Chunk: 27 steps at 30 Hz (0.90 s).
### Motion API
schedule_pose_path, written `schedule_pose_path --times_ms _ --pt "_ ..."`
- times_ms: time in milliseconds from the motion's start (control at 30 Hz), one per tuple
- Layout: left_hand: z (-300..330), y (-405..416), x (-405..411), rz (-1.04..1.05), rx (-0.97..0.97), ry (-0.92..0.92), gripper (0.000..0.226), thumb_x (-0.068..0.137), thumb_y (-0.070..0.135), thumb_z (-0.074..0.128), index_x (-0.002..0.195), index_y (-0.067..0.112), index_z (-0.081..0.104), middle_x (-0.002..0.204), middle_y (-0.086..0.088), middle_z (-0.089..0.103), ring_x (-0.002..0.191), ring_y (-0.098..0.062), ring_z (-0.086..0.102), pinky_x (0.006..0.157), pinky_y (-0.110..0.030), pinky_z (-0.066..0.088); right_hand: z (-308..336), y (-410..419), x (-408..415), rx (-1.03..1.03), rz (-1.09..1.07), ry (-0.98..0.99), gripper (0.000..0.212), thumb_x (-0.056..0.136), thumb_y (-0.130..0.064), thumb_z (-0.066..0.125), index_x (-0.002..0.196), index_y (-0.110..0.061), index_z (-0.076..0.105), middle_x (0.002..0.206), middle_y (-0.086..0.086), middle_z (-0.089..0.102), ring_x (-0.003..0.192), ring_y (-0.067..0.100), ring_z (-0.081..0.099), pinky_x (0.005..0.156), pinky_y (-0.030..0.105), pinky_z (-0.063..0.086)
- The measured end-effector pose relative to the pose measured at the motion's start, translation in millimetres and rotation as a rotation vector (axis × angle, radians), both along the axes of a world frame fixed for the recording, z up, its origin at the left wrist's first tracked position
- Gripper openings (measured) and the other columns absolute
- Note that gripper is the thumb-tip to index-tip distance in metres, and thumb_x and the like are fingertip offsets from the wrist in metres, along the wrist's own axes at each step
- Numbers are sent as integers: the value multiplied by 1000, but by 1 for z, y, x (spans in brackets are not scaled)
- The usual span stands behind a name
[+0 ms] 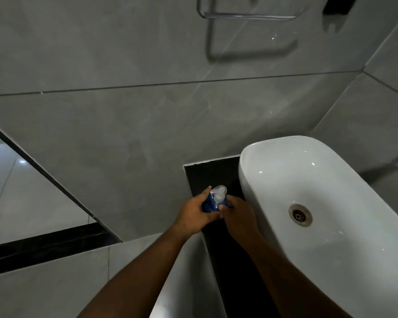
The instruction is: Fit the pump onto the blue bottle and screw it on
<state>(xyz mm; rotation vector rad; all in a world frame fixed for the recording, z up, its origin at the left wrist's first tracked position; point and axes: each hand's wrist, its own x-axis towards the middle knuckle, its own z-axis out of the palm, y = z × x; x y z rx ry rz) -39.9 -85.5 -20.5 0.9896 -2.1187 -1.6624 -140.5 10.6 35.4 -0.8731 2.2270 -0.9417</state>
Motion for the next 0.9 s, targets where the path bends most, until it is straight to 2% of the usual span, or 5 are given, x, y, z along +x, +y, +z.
schedule_pose_path --times_ms 100,267,667,767,900 --pt "4 -33 -15 73 77 74 71 72 8 80 136 18 51 122 -3 65 110 -15 62 89 -16 49 -4 -38 -13 -10 19 54 24 91 -12 56 112 -5 65 108 15 70 97 27 65 92 42 52" --pt "8 -79 -32 161 86 118 65 72 5 80 132 15 56 120 -7 67 108 -20 64 96 -35 50 -11 -91 -35 -87 40 126 23 88 -12 59 105 0 67 103 18 71 95 31 65 89 41 51" --pt "9 -119 -45 205 124 129 63 74 2 78 132 11 55 122 -10 66 109 -22 63 98 -37 50 -22 -135 -48 -150 1 3 29 89 -13 60 113 4 63 112 21 69 105 34 64 95 46 51" --pt "12 -121 -44 149 141 103 62 75 4 77 132 15 55 123 -7 66 110 -19 63 97 -35 51 -6 -127 -47 -195 1 6 23 88 -17 62 99 2 67 98 20 72 94 34 67 88 48 53" --pt "18 -116 -43 134 131 44 68 71 12 83 132 20 55 122 -1 66 110 -17 63 95 -29 50 67 -111 -45 -529 -38 -125 29 84 -50 57 71 -29 71 63 -3 69 63 20 69 58 43 59"
